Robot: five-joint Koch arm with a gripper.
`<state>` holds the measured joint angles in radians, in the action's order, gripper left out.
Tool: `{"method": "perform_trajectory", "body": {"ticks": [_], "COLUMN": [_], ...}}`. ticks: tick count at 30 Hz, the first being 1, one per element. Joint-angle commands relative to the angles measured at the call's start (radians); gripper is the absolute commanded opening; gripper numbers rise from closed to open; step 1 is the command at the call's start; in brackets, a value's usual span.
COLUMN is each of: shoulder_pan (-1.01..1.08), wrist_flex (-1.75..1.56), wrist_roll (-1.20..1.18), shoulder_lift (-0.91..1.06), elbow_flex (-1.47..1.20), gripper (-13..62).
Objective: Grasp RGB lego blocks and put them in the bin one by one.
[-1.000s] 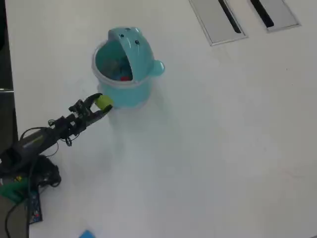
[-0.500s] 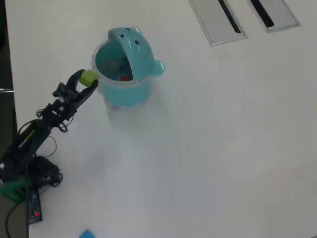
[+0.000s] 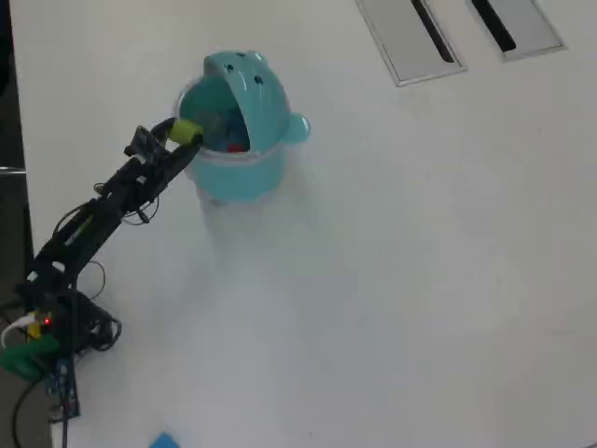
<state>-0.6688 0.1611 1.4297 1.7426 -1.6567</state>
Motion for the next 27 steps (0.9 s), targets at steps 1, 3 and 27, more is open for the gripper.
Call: {"method": "perform_trajectory", "body": {"ticks": [1, 3, 27], "shoulder_pan": [-0.011, -0.012, -0.026], "wrist_flex": [-0.067, -0.066, -0.135], "wrist_roll": [0.011, 0.014, 0.219], "shoulder_lift": [-0.018, -0.067, -0.302], "elbow_flex": [0.150, 0.212, 0.348], "gripper": [9.9, 9.9, 24.8]}}
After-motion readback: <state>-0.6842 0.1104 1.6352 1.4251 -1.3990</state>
